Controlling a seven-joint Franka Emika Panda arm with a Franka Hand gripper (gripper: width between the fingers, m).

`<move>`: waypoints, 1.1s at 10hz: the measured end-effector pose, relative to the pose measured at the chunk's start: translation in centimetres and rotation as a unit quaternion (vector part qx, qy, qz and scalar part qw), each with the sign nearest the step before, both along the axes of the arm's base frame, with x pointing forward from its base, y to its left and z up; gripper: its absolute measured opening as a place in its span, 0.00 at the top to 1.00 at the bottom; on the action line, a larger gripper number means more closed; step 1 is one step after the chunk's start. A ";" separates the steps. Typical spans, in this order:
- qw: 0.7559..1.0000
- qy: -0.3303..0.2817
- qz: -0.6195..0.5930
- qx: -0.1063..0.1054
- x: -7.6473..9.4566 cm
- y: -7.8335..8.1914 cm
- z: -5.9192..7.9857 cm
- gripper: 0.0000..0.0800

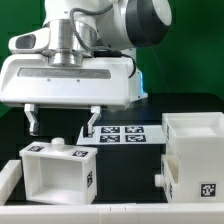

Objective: Assemble drawer

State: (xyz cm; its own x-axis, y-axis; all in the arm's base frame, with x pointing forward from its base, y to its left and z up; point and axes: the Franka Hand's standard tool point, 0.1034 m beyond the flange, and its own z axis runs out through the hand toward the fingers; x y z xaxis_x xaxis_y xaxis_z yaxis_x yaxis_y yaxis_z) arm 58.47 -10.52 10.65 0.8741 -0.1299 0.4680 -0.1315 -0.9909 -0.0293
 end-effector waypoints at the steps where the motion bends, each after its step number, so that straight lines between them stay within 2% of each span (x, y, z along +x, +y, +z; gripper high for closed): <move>1: 1.000 0.019 -0.001 0.023 0.6 0.8 0.6 0.19; 2: 0.998 0.037 0.001 0.041 1.4 1.1 1.0 0.19; 4: 0.997 0.048 0.005 0.056 3.3 0.5 2.1 0.19; 6: 0.984 0.141 0.013 0.108 3.2 1.6 2.2 0.19; 7: 0.980 0.167 0.021 0.108 3.3 2.0 2.4 0.19; 9: 0.963 0.230 0.040 0.135 3.6 2.1 3.1 0.19; 11: 0.949 0.268 0.052 0.155 3.8 2.7 3.0 0.19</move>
Offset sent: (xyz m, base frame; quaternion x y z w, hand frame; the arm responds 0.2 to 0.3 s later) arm 0.0406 -0.0168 0.0178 0.0010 -0.0465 -0.0223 0.9987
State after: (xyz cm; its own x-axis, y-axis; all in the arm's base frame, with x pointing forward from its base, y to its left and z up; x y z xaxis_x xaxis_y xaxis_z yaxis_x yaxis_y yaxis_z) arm 62.29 -7.78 13.63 0.9915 -0.0882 -0.0952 -0.1116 -0.9539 -0.2787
